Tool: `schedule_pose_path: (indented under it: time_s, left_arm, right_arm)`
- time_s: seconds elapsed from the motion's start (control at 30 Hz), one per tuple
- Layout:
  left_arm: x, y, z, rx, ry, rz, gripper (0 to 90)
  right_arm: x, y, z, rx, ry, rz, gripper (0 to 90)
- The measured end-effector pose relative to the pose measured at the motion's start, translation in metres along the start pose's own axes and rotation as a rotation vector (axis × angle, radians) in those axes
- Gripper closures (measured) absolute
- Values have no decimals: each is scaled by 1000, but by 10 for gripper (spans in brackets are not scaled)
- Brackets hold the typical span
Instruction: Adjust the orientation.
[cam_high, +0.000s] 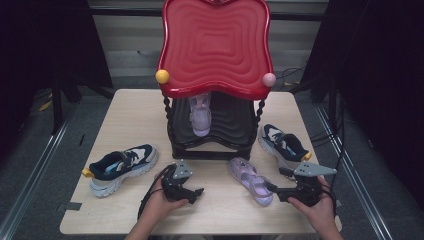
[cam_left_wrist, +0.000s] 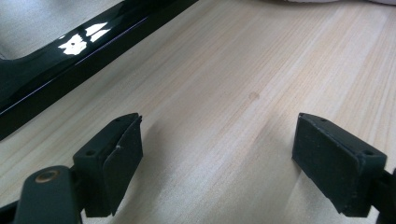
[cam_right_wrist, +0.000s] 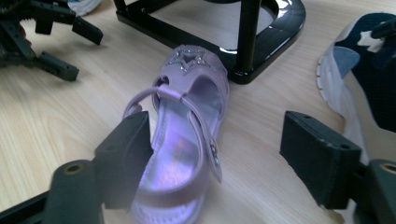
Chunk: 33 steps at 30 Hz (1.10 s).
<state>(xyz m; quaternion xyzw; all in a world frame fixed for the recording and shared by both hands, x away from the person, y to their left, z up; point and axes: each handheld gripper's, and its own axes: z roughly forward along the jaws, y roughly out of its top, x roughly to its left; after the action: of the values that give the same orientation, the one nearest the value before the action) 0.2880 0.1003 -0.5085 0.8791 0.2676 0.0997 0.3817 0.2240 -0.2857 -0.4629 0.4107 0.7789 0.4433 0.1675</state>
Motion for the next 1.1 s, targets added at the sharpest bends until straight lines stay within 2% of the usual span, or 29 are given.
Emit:
schedule_pose_path:
  time_s: [0.07,0.1,0.2,0.23,0.27,0.3,0.57,1.1]
  left_arm:
    - [0,0,0,0,0,0,157]
    - [0,0,0,-2,-1,1,157]
    - [0,0,0,0,0,0,157]
    - [0,0,0,0,0,0,157]
    - [0,0,0,0,0,0,157]
    - [0,0,0,0,0,0,157]
    - [0,0,0,0,-1,-1,156]
    - [0,0,0,0,-1,0,156]
  right_arm:
    - [1,1,5,-5,13,10,278]
    - [2,0,10,-9,9,1,343]
    - [3,-1,14,-13,13,4,384]
    - [3,-3,17,-20,14,-1,441]
    - [3,-3,17,-20,14,-1,441]
    - [3,-4,19,-22,4,-2,485]
    - [3,-5,26,-4,20,-8,559]
    - [2,-8,36,42,3,-34,716]
